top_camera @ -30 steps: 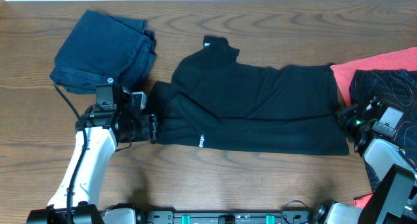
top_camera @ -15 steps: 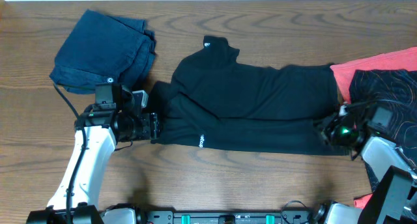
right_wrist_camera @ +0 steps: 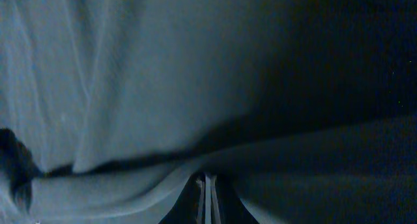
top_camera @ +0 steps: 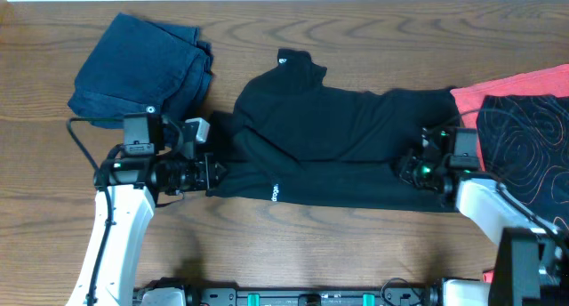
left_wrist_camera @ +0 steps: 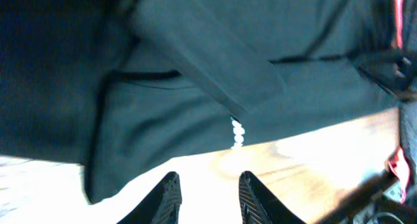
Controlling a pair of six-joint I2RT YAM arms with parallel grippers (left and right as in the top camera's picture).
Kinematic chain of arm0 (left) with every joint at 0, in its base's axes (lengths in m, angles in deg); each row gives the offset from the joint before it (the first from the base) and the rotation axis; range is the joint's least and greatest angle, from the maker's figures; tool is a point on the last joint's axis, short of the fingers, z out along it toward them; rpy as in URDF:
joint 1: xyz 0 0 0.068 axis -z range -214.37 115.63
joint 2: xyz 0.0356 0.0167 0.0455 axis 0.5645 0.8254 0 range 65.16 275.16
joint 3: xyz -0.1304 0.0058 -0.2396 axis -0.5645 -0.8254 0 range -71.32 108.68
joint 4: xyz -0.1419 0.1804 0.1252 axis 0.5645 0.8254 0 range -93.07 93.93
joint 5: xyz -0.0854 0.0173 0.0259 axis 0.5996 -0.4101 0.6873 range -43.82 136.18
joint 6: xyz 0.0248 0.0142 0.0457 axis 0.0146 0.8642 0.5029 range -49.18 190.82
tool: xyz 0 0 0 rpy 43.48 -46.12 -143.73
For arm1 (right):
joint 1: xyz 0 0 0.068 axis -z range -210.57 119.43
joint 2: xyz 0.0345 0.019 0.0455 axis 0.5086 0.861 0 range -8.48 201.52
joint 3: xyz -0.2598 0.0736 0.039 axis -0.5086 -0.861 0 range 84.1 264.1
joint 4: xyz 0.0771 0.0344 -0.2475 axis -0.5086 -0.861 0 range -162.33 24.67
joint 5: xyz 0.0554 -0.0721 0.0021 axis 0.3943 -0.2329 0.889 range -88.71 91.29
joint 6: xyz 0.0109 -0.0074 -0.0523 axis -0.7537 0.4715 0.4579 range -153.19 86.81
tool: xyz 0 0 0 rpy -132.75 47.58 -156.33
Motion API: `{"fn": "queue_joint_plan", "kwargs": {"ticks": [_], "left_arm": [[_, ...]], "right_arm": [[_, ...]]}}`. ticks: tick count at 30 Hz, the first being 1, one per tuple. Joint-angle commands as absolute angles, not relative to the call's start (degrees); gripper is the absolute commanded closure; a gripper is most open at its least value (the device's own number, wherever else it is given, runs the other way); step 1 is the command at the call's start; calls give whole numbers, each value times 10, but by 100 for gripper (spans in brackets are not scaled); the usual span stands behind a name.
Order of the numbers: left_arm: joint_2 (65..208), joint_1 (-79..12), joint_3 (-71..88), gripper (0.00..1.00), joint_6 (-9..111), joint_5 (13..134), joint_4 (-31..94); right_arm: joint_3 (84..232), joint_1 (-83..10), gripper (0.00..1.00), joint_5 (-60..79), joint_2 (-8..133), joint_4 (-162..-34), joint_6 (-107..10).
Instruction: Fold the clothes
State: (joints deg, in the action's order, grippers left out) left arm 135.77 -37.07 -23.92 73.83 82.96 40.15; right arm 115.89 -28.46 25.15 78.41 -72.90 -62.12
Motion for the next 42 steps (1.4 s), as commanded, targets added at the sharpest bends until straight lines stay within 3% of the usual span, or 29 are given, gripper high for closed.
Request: {"fn": "queue_joint_plan", "kwargs": {"ticks": [1, 5, 11, 18, 27, 31, 34, 42], "left_arm": [[1359, -344, -227, 67, 740, 840, 402], [1368, -316, -234, 56, 740, 813, 394], [1397, -286, -244, 52, 740, 810, 383], [1457, -261, -244, 52, 740, 781, 374], [1537, -214, -244, 51, 718, 781, 318], [1560, -199, -244, 53, 713, 781, 278], [1579, -188, -244, 63, 707, 781, 252], [1652, -152, -244, 68, 675, 781, 168]], "right_arm": [[1158, -320, 96, 238, 825, -666, -691], [1158, -332, 96, 286, 848, -516, -720], [1160, -329, 95, 335, 841, -388, -750], [1162, -329, 96, 437, 814, -475, -694], [1161, -375, 95, 392, 804, -724, -599], [1161, -402, 97, 380, 804, -721, -599], [1161, -404, 96, 378, 804, -717, -599], [1161, -404, 95, 378, 804, -720, -599]]}}
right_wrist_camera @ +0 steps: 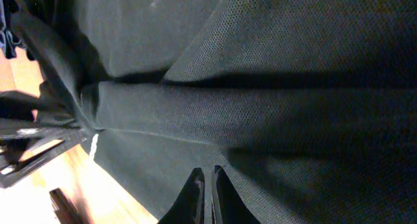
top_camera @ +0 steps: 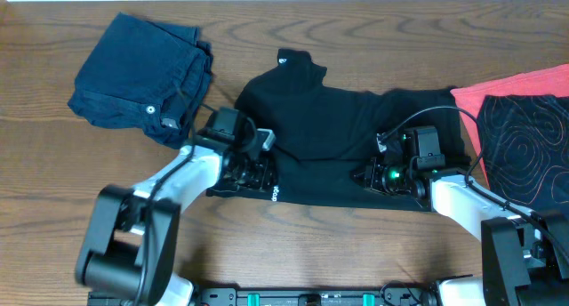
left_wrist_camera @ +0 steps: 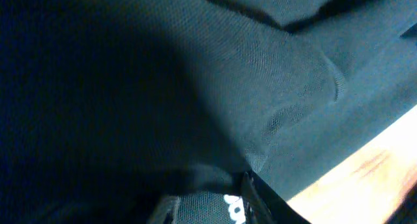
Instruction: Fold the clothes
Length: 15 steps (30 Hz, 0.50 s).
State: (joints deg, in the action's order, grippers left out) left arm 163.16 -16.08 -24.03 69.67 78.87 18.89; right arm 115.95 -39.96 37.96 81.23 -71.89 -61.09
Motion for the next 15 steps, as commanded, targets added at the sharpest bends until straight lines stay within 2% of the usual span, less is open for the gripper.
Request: {"fn": "queue_joint_plan", "kwargs": {"ticks": [1, 4, 6, 15], "left_arm": [[1654, -151, -244, 70, 667, 781, 155], [1653, -152, -241, 81, 641, 781, 121], [1647, -153, -234, 93, 627, 781, 115], [1571, -155, -209, 94, 617, 780, 151]], "right_arm": [[1161, -404, 94, 378, 804, -720, -599], [1161, -404, 94, 377, 804, -725, -606], [1161, -404, 94, 375, 804, -729, -606], [1161, -395, 96, 335, 804, -785, -662]]}}
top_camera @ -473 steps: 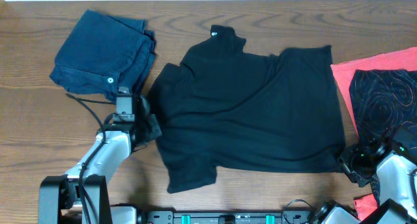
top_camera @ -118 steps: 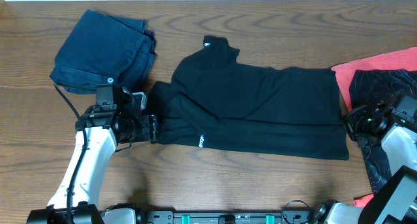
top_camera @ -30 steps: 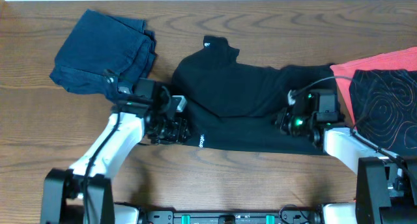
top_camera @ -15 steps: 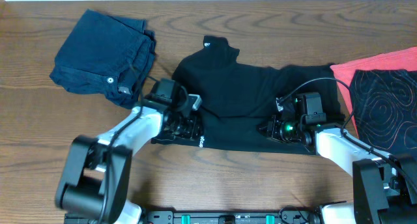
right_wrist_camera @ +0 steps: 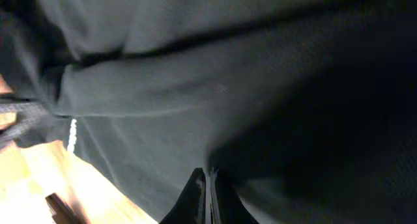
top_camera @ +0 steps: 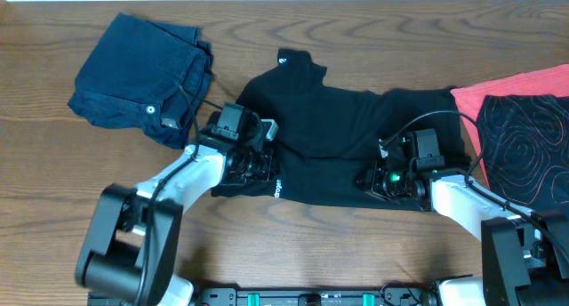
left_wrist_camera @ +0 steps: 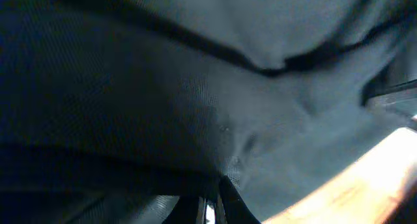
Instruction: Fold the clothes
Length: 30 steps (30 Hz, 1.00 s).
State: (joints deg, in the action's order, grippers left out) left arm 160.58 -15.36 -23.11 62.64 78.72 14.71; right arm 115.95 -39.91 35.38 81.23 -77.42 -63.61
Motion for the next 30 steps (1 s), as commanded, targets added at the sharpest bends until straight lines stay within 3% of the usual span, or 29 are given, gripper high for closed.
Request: {"fn": "queue_joint_plan", "kwargs": {"ticks": [1, 11, 15, 17, 19, 22, 24, 30], "left_arm": [[1562, -155, -209, 94, 617, 778, 149], [1547, -155, -209, 94, 617, 757, 96], [1548, -155, -209, 94, 617, 669, 16], [1550, -155, -209, 83, 617, 639, -20], [1550, -156, -209, 54, 617, 635, -39], [1550, -160, -208, 26, 617, 635, -26], [1550, -165, -208, 22, 617, 634, 1], [1549, -185, -208, 24, 620, 634, 161]], "right_arm": [[1161, -391, 97, 328, 804, -800, -672], [1161, -381, 96, 255, 804, -888, -676], [1161, -381, 96, 255, 804, -889, -676], [1161, -381, 96, 254, 804, -889, -676], [1161, -381, 96, 252, 804, -889, -676], [1161, -381, 96, 253, 804, -892, -669], [1161, -381, 95, 253, 804, -894, -668], [1161, -381, 94, 252, 804, -894, -668]]}}
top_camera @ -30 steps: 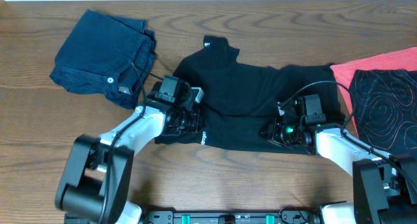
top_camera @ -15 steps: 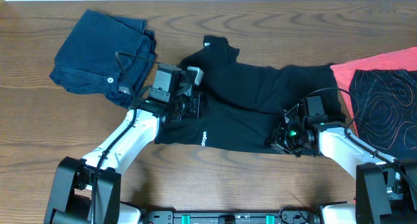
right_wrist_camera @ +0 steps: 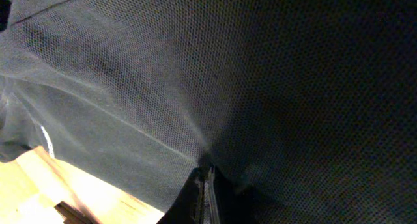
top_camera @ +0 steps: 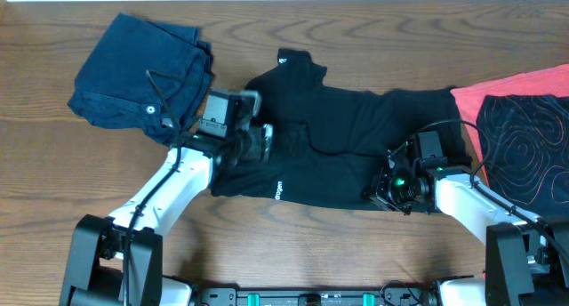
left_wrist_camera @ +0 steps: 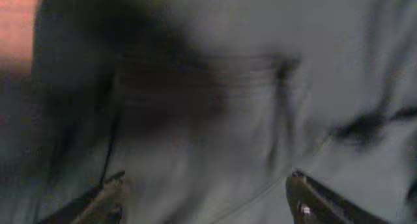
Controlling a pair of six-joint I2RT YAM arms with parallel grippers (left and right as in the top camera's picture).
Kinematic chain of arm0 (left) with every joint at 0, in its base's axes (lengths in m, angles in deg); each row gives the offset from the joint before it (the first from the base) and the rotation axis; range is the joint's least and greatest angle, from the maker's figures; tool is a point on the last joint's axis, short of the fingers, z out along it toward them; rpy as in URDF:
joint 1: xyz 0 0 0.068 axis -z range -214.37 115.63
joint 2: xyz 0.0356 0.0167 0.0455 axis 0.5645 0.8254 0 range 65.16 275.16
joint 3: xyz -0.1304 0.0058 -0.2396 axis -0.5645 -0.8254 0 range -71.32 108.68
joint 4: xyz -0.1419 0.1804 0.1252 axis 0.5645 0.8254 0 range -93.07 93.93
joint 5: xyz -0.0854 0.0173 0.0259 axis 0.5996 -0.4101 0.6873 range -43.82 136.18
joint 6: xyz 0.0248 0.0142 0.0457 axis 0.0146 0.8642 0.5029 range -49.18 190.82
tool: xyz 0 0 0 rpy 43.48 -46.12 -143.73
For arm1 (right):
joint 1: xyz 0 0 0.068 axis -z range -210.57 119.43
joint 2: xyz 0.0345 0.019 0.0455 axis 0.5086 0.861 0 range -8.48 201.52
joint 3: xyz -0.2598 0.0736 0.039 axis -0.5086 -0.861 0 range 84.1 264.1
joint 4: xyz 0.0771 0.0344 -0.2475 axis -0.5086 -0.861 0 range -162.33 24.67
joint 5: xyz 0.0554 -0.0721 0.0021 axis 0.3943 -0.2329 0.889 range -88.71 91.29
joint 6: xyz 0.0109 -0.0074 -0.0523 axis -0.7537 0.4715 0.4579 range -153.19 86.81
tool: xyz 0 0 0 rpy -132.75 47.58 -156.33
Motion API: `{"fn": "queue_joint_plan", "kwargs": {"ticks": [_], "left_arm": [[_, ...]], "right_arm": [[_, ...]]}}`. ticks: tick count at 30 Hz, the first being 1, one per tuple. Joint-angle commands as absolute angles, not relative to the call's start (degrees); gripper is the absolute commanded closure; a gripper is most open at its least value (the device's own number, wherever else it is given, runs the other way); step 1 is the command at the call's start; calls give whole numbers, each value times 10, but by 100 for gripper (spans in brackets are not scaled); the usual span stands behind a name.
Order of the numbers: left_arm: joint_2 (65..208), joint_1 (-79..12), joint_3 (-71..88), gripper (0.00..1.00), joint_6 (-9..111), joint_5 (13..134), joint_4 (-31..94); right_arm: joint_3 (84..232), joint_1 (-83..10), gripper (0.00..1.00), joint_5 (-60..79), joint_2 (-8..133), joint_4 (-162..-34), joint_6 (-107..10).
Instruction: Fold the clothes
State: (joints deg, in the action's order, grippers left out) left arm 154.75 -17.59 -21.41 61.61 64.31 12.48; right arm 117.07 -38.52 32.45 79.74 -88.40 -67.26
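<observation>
The black shirt [top_camera: 338, 137] lies spread across the middle of the table, its collar toward the back and a small white logo near its front hem. My left gripper [top_camera: 260, 142] hovers over the shirt's left part. In the blurred left wrist view the left gripper [left_wrist_camera: 208, 199] is open, its fingers [left_wrist_camera: 311, 199] wide apart over dark fabric. My right gripper [top_camera: 391, 187] sits at the shirt's front right. The right wrist view shows this gripper [right_wrist_camera: 206, 183] shut, pinching the shirt's mesh fabric [right_wrist_camera: 130, 87] just above the wood.
Folded blue jeans [top_camera: 140, 73] lie at the back left, close to my left arm. A red cloth [top_camera: 498, 92] and a black garment with a red swirl pattern [top_camera: 524, 137] lie at the right edge, beside my right arm. Bare wooden table [top_camera: 293, 244] runs along the front.
My left gripper was shut on the shirt near its front left hem; now it is open and further back over the shirt's left part. My right gripper, still shut on fabric, sits slightly nearer the front.
At first my left gripper was open at the shirt's left edge and the right was shut on the right hem. Then both were shut on fabric, further in on the shirt. Now the left has let go while the right still holds.
</observation>
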Motion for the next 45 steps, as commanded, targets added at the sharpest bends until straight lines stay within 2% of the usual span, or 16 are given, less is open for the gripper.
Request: {"fn": "queue_joint_plan", "kwargs": {"ticks": [1, 5, 8, 12, 16, 17, 21, 23, 26, 29, 30, 33, 37, 40, 44, 45], "left_arm": [[1549, -188, -208, 24, 623, 634, 193], [1550, -202, -208, 25, 631, 568, 281], [1550, -209, -216, 28, 632, 512, 297], [1552, -210, -244, 50, 648, 512, 277], [1561, -216, -264, 90, 652, 455, 262], [1561, -221, -264, 94, 652, 438, 262], [1561, -262, -260, 94, 651, 375, 259], [1561, -292, -254, 94, 652, 381, 252], [1558, -327, -240, 94, 652, 436, 255], [1547, -341, -235, 84, 652, 492, 258], [1543, -341, -235, 70, 652, 502, 260], [1523, -341, -235, 57, 652, 503, 274], [1491, -341, -235, 50, 652, 510, 300], [1469, -341, -235, 49, 652, 547, 321], [1462, -338, -236, 49, 667, 629, 328], [1464, -336, -238, 49, 670, 645, 327]], "right_arm": [[1161, -381, 94, 251, 804, -894, -668], [1161, -381, 93, 251, 804, -894, -668], [1161, -381, 93, 251, 804, -894, -668], [1161, -381, 92, 251, 804, -893, -668], [1161, -381, 92, 250, 804, -894, -668], [1161, -381, 92, 250, 804, -894, -668], [1161, -380, 91, 250, 804, -894, -668], [1162, -378, 83, 251, 803, -894, -663], [1167, -369, 77, 253, 785, -906, -630], [1181, -357, 74, 255, 729, -937, -591], [1185, -352, 73, 254, 708, -950, -584], [1200, -323, 67, 242, 639, -1002, -582], [1206, -259, 64, 185, 573, -1070, -590], [1206, -200, 69, 132, 558, -1110, -607], [1201, -142, 92, 101, 577, -1109, -638], [1199, -134, 95, 101, 585, -1101, -645]]}}
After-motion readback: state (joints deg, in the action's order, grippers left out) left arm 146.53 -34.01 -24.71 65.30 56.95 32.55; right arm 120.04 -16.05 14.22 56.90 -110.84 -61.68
